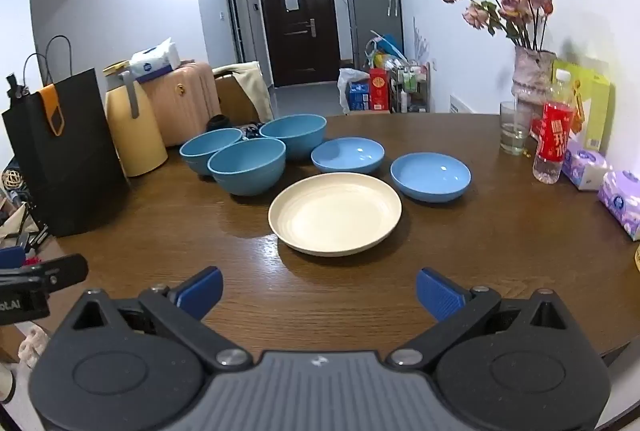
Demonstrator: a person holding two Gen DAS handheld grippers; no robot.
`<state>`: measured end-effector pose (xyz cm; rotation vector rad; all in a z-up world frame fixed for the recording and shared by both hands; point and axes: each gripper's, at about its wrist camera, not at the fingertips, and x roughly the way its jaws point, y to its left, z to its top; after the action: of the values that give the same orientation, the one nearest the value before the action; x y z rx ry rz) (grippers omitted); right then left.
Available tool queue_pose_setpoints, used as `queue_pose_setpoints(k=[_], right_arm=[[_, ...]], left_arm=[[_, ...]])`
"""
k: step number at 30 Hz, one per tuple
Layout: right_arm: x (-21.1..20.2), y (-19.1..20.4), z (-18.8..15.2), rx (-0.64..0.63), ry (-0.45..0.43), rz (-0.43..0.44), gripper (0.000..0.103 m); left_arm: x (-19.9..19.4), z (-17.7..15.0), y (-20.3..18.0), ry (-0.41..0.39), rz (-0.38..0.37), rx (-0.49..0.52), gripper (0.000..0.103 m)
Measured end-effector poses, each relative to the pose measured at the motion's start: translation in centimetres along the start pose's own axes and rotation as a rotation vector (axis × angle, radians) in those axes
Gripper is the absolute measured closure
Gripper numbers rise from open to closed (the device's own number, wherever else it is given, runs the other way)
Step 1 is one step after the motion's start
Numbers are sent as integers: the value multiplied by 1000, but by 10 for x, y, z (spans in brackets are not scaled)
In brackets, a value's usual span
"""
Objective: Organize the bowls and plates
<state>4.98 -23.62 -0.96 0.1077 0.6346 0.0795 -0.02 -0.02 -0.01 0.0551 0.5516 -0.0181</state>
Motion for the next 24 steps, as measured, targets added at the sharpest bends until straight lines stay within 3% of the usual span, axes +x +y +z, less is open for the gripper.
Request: queue_pose_setpoints(k=[3,7,24], right_arm=[[5,-5,-1,16,10,-6,0],[-18,8,0,-32,-43,-7,0],[-30,12,-3,-28,-35,-19,0]], left_arm=[[0,0,-2,6,-7,-2,0],[-15,-3,5,-16,-22,-18,0],[-23,-4,6,-9,-25,-13,0]])
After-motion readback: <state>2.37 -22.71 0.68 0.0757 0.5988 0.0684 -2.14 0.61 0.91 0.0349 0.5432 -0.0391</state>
